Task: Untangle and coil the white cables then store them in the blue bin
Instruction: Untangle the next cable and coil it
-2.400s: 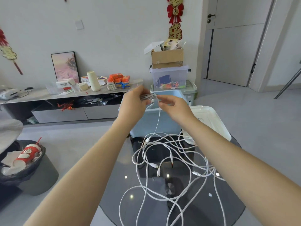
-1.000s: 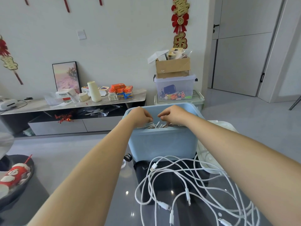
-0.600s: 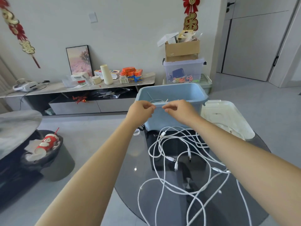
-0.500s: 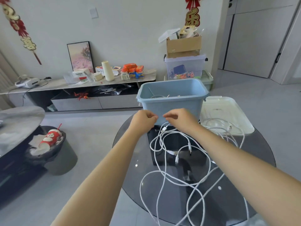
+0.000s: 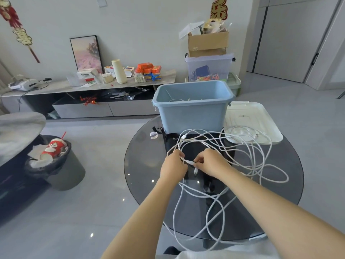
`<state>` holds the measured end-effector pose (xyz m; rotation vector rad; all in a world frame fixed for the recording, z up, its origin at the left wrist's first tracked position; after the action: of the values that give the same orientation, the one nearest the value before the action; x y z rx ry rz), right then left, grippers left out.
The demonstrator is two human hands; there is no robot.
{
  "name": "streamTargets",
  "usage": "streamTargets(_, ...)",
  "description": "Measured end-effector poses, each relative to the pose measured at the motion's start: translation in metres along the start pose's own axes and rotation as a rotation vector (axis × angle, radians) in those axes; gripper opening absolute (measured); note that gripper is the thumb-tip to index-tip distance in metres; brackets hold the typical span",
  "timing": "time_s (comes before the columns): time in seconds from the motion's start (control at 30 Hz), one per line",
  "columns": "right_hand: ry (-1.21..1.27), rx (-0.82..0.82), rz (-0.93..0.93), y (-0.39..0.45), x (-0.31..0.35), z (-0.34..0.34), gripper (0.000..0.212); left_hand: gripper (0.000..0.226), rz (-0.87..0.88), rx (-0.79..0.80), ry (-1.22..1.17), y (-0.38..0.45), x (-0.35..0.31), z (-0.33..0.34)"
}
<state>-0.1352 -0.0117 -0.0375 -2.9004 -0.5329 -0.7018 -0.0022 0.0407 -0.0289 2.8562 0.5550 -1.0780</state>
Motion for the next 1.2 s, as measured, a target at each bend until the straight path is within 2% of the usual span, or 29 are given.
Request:
streamTargets(0.1, -0.004, -0.049, 0.009, 0.000, 0.001, 0.003, 0.017, 0.035, -0.055, -0.039, -0.124, 0.005, 0.003, -0.003)
streamTargets(0.2, -0.001, -0.091, 0.023, 0.003, 0.006, 0.006, 0.010, 0.027, -0.089, -0.060, -0.256, 0.004, 0.006, -0.008)
streamTargets(0.3, 0.050, -0.090, 0.059, 0.008, 0.009, 0.003, 0.014, 0.023, -0.098, -0.145, -0.354, 0.002, 0.009, -0.014)
streamTargets(0.4, 0.257, -0.177, 0.094, 0.011, 0.006, -0.008, 0.007, 0.024, -0.136, -0.276, -0.441, 0.004, 0.014, -0.022)
streamTargets(0.47, 0.450, -0.267, 0.114, 0.010, 0.005, -0.018, 0.008, 0.026, -0.145, -0.307, -0.467, 0.004, 0.017, -0.025)
streamTargets(0.57, 0.749, -0.365, 0.098, 0.002, 0.013, -0.036, 0.009, 0.029, -0.063, -0.202, -0.376, 0.001, 0.012, -0.024)
streamTargets(0.63, 0.861, -0.445, 0.070, -0.006, 0.020, -0.048, 0.012, 0.038, 0.046, -0.137, -0.202, 0.001, 0.005, -0.020)
streamTargets(0.73, 0.901, -0.496, 0.017, -0.017, 0.026, -0.061, 0.007, 0.051, 0.202, -0.132, 0.078, -0.001, -0.011, -0.019)
streamTargets(0.83, 0.856, -0.444, -0.037, -0.024, 0.030, -0.064, 0.014, 0.044, 0.324, -0.106, 0.133, -0.009, -0.031, -0.024)
streamTargets(0.93, 0.862, -0.452, -0.059, -0.027, 0.032, -0.065, 0.015, 0.033, 0.311, -0.044, 0.159, -0.016, -0.040, -0.030)
streamTargets(1.03, 0.986, -0.448, -0.028, -0.024, 0.029, -0.066, 0.012, 0.030, 0.283, -0.031, 0.262, -0.017, -0.039, -0.037)
streamTargets(1.1, 1.082, -0.406, -0.019, -0.023, 0.028, -0.067, 0.012, 0.026, 0.357, -0.075, 0.175, -0.017, -0.039, -0.039)
streamTargets(1.13, 1.128, -0.386, -0.019, -0.022, 0.029, -0.067, 0.011, 0.022, 0.401, -0.075, 0.028, -0.018, -0.040, -0.039)
streamTargets(1.2, 1.189, -0.354, -0.029, -0.020, 0.031, -0.065, 0.012, 0.020, 0.362, -0.008, -0.331, -0.023, -0.047, -0.040)
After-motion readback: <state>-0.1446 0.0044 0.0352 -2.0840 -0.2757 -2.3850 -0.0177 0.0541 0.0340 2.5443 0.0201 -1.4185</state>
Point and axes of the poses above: each hand's wrist, its own y-axis towards the middle knuckle, its own z-axis out of the palm, x = y × z, the point moved 1 cm from there along y, towards the middle knuckle, and after that the axes turned 3 degrees about -x, right-handed, at the moved point
